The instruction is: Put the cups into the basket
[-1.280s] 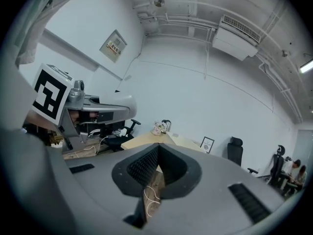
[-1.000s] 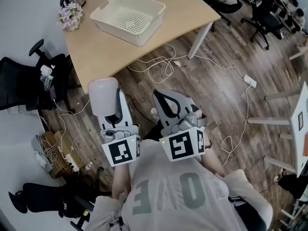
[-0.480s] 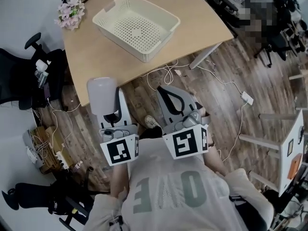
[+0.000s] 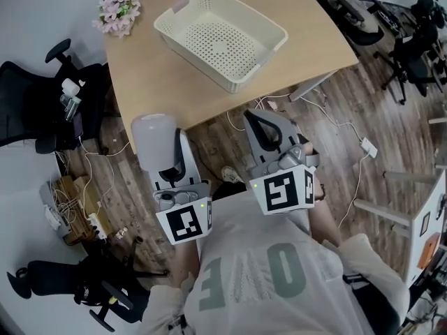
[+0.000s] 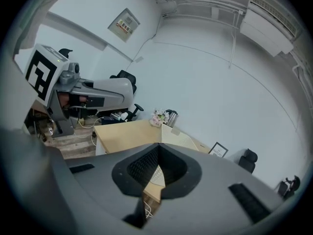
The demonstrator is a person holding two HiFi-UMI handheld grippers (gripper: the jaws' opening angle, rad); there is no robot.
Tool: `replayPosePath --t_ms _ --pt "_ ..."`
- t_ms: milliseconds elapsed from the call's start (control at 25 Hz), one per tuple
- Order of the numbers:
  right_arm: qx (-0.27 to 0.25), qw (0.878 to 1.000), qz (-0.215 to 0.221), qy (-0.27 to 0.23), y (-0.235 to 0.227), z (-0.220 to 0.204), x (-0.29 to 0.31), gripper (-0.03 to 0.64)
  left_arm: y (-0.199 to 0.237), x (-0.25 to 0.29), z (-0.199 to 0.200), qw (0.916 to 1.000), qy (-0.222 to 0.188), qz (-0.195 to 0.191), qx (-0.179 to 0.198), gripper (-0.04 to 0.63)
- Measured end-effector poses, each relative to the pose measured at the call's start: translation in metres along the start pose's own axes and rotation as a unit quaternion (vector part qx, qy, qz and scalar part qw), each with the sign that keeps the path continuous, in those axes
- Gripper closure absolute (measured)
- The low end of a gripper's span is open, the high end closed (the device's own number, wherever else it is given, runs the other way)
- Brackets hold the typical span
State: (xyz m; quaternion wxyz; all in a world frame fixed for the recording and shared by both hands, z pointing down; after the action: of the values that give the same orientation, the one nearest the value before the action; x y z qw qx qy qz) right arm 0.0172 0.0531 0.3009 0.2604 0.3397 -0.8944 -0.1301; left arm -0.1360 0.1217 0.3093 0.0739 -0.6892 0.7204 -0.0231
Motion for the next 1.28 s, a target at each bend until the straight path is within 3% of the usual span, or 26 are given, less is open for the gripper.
replayPosePath --t_ms 280,600,960,1280 --pt "-0.008 1.0 0.006 0.019 -0.01 0.0 0.022 0.62 0.019 0.024 -0.005 0.9999 -0.005 0.014 -0.001 0.549" --pt "0.015 0.999 0.037 -0.008 -0.04 0.005 0.054 0.619 0.017 0.04 -0.001 0.9993 -0.003 0.036 0.006 0.549" --pt "0.003 0.998 0.053 -0.016 -0.058 0.029 0.115 0.62 0.054 0.099 -0.004 0.9989 0.023 0.041 0.009 0.551" --pt "0.041 0.998 0.042 -0.008 -0.107 0.027 0.157 0.618 0.05 0.175 -0.001 0.9982 0.04 -0.019 0.04 0.549"
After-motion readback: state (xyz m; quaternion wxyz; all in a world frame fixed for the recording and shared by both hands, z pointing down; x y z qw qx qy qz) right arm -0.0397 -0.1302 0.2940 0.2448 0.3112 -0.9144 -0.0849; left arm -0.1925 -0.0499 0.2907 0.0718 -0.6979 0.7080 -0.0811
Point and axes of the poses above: the fingertips, and each gripper's own axes: x forward along the fingers, y to its left, z out of its top, the point moved 6 cm from there along -x, backward along the fingers, and after that the axes turned 6 degrees about x, right-handed, at the moved point
